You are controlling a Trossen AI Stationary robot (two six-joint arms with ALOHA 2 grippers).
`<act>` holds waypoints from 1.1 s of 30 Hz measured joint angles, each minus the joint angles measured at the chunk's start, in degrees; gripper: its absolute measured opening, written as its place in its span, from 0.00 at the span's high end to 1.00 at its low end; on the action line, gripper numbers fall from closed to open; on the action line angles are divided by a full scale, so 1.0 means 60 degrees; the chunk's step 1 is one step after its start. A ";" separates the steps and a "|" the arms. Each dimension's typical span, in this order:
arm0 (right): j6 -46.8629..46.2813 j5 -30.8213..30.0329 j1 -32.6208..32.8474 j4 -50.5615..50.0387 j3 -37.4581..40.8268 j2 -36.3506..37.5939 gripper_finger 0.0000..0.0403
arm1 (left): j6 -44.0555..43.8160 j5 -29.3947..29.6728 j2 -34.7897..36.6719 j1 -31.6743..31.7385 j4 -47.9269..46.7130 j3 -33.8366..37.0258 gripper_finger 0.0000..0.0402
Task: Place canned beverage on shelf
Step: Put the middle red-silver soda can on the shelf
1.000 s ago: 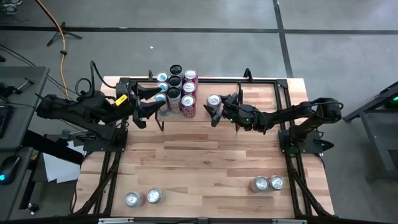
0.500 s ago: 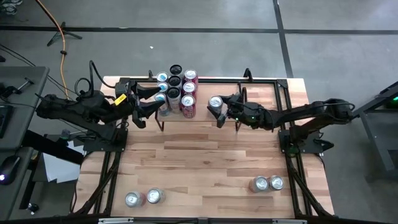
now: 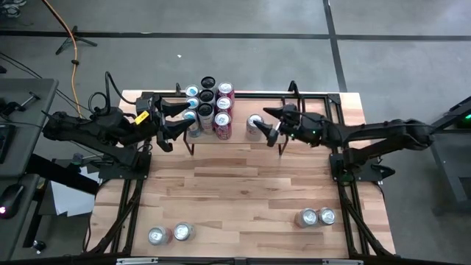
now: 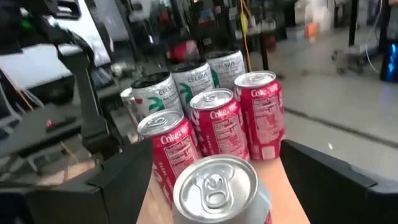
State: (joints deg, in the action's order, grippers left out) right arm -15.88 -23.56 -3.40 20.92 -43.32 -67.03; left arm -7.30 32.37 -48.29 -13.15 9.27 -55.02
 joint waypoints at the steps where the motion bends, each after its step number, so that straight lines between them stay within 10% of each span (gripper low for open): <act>1: -0.0138 0.0009 0.0000 -0.0807 -0.0378 0.0081 0.17 | 0.0003 -0.0001 0.0000 0.0000 0.0001 0.0000 0.40; 13: -0.0113 0.0378 0.0608 -0.9353 -0.4602 0.0006 0.40 | 0.0005 -0.0013 0.0026 0.0000 0.0008 0.0000 0.40; 20: -0.2156 -0.0016 0.1593 -0.8697 -0.2599 -0.0032 0.95 | 0.0278 -0.0010 0.0055 0.0000 0.0029 0.0000 0.40; 33: -0.3293 -0.1159 0.0877 -0.7400 -0.2155 -0.0291 1.00 | 0.0497 0.0089 0.0095 0.0000 0.0314 0.0004 0.40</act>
State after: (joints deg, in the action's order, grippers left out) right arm -35.64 -30.52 1.86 -23.47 -56.25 -68.77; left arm -4.32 32.91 -47.72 -13.15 11.16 -55.00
